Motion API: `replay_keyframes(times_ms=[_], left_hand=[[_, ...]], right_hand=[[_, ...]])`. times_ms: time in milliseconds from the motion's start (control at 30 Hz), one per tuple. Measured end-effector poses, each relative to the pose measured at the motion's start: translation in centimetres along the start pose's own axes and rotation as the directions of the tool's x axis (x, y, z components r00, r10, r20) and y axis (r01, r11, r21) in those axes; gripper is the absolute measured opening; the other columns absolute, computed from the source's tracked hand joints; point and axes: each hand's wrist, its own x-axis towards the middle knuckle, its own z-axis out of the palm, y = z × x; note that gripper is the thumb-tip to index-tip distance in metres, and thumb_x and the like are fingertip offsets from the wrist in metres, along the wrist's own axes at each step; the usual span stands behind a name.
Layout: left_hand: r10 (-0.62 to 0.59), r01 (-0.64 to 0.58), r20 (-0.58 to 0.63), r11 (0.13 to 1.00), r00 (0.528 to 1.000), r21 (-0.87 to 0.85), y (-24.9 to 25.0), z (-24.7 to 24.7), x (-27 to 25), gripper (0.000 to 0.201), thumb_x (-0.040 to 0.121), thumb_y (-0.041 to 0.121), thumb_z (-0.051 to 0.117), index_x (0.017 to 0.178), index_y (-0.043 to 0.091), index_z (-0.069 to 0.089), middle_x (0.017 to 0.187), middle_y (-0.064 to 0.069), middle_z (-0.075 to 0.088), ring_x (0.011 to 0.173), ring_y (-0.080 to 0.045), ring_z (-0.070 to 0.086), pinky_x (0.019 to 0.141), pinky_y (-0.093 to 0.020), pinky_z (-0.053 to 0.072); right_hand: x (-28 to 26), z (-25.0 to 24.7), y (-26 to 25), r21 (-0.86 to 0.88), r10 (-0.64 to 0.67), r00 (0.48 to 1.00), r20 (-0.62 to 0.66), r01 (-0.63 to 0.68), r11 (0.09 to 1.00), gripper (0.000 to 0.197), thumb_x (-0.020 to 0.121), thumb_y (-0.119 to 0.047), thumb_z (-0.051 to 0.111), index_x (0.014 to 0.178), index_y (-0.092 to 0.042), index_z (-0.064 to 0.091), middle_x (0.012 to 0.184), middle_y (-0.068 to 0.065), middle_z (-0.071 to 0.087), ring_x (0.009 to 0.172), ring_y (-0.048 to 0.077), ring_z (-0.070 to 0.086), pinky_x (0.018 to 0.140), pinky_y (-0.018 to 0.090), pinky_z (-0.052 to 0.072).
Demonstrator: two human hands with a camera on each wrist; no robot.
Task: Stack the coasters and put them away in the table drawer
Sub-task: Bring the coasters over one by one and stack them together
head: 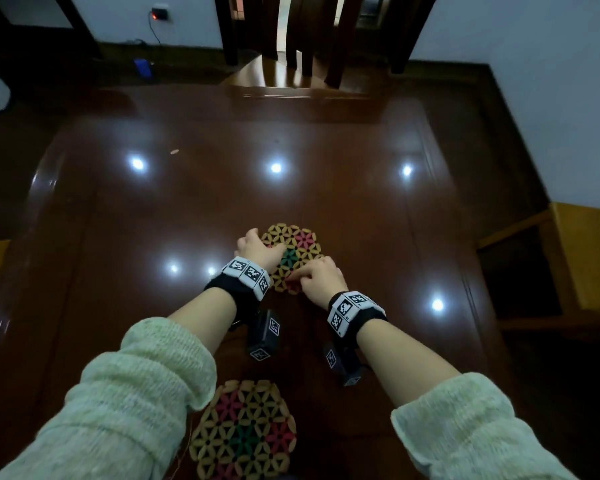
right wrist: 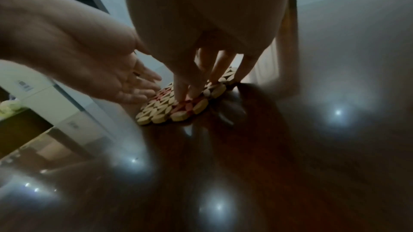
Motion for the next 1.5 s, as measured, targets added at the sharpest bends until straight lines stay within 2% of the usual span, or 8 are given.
replay_keyframes(times_ms=[133, 300, 600, 833, 1000, 1133, 1400, 1500], left_hand=[[-0.09, 0.09, -0.004, 0.996, 0.996, 0.024, -1.0, 0.8, -1.2, 0.077, 0.081, 0.036, 0.065, 0.145, 0.014, 0.029, 0.149, -0.012, 0.027, 0.138, -0.033, 0.029, 0.112, -0.046, 0.032], [-0.103, 0.107, 0.074, 0.993, 0.992, -0.054, -1.9, 1.1, -1.9, 0.073, 0.082, 0.03, 0.065, 0.145, 0.011, 0.032, 0.147, -0.013, 0.03, 0.128, -0.031, 0.042, 0.099, -0.037, 0.041], [-0.078, 0.11, 0.108, 0.935, 0.991, -0.338, -4.2, 0.6, -3.5, 0.035, 0.085, 0.013, 0.067, 0.118, 0.006, 0.062, 0.113, -0.015, 0.068, 0.091, -0.024, 0.065, 0.085, -0.036, 0.055], [0.015, 0.005, 0.038, 0.886, 0.999, -0.464, -6.2, -1.8, -6.9, 0.03, 0.084, -0.001, 0.066, 0.114, 0.002, 0.067, 0.098, -0.014, 0.069, 0.061, -0.013, 0.061, 0.054, -0.019, 0.053], [0.037, -0.026, 0.007, 0.798, 0.999, -0.602, -8.3, -4.5, -10.2, 0.025, 0.079, 0.0, 0.072, 0.103, 0.0, 0.067, 0.08, -0.013, 0.067, 0.061, -0.018, 0.064, 0.048, -0.019, 0.056], [0.16, -0.125, -0.006, 0.751, 0.987, -0.649, -10.6, -6.5, -13.1, 0.022, 0.079, -0.003, 0.071, 0.101, -0.003, 0.069, 0.085, -0.013, 0.069, 0.077, -0.023, 0.066, 0.077, -0.03, 0.058], [0.245, -0.225, -0.06, 0.731, 0.968, -0.644, -16.3, -8.8, -16.1, 0.013, 0.073, 0.011, 0.079, 0.079, 0.022, 0.076, 0.092, -0.006, 0.076, 0.091, -0.02, 0.071, 0.09, -0.033, 0.054], [0.244, -0.205, -0.033, 0.727, 0.969, -0.655, -17.5, -8.9, -17.3, 0.011, 0.077, 0.005, 0.075, 0.086, 0.012, 0.074, 0.09, -0.012, 0.073, 0.074, -0.019, 0.068, 0.073, -0.027, 0.057]], right_hand=[[-1.9, -0.3, 1.1, 0.111, 0.088, 0.96, -0.267, -0.06, 0.992, 0.04, 0.089, -0.009, 0.047, 0.124, -0.018, 0.063, 0.13, 0.002, 0.055, 0.121, 0.024, 0.048, 0.102, 0.039, 0.043], [-2.6, -0.3, 1.9, 0.259, 0.252, 0.959, -0.125, -0.214, 0.942, 0.053, 0.092, -0.014, 0.05, 0.144, -0.015, 0.04, 0.147, 0.008, 0.04, 0.135, 0.026, 0.04, 0.109, 0.037, 0.038], [-3.5, 0.4, 3.3, 0.765, 0.501, 0.861, 0.086, -0.379, 0.52, 0.048, 0.091, -0.017, 0.061, 0.136, -0.003, 0.051, 0.134, 0.015, 0.057, 0.123, 0.029, 0.055, 0.107, 0.041, 0.044], [-6.8, 1.9, 2.4, 0.858, 0.502, 0.865, -0.005, -0.255, 0.446, 0.025, 0.087, -0.011, 0.065, 0.112, -0.007, 0.069, 0.1, 0.01, 0.069, 0.09, 0.021, 0.064, 0.094, 0.042, 0.054], [-10.0, 2.8, 0.2, 0.878, 0.495, 0.859, -0.128, -0.133, 0.46, 0.014, 0.081, -0.015, 0.071, 0.095, -0.015, 0.074, 0.095, 0.009, 0.073, 0.084, 0.022, 0.067, 0.088, 0.042, 0.056], [-12.4, 3.8, -1.6, 0.844, 0.457, 0.842, -0.287, -0.003, 0.536, 0.006, 0.071, -0.024, 0.076, 0.071, -0.029, 0.071, 0.096, 0.009, 0.075, 0.096, 0.027, 0.071, 0.093, 0.048, 0.055], [-18.0, 5.8, -5.1, 0.801, 0.368, 0.843, -0.392, 0.117, 0.587, 0.007, 0.074, -0.028, 0.075, 0.081, -0.028, 0.073, 0.096, 0.005, 0.075, 0.099, 0.028, 0.07, 0.094, 0.05, 0.054], [-19.7, 6.7, -5.4, 0.785, 0.391, 0.834, -0.39, 0.079, 0.615, 0.011, 0.075, -0.028, 0.074, 0.084, -0.023, 0.074, 0.092, 0.004, 0.075, 0.094, 0.025, 0.071, 0.091, 0.046, 0.056]])
